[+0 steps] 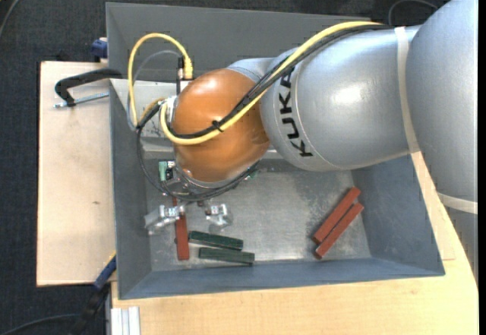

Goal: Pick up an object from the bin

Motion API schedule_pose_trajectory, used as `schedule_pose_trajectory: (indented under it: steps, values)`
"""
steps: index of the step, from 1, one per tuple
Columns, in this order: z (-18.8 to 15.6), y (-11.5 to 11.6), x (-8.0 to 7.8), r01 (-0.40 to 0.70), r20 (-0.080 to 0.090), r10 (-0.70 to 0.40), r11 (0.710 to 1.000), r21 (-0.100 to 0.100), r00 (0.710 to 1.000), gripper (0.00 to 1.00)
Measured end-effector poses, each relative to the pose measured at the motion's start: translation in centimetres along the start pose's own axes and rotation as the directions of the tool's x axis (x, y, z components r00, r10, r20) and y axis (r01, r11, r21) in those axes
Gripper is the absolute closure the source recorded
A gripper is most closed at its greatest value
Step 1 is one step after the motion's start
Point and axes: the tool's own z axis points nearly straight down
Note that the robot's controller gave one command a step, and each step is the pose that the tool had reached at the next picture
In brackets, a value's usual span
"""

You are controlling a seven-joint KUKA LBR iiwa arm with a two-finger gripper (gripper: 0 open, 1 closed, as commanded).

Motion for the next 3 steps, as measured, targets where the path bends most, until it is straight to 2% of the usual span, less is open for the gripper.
schedule_pose_trajectory:
  steps: [1,2,3]
  values:
    - [5.4,-2.5,0.2,0.463,-0.001,-0.463,0.886,0.008,0.886,0.0]
    - [5.2,-2.6,0.1,0.462,-0.001,-0.462,0.887,0.008,0.887,1.0]
    - [-8.1,-2.0,1.9,0.438,-0.003,-0.438,0.899,0.019,0.899,1.0]
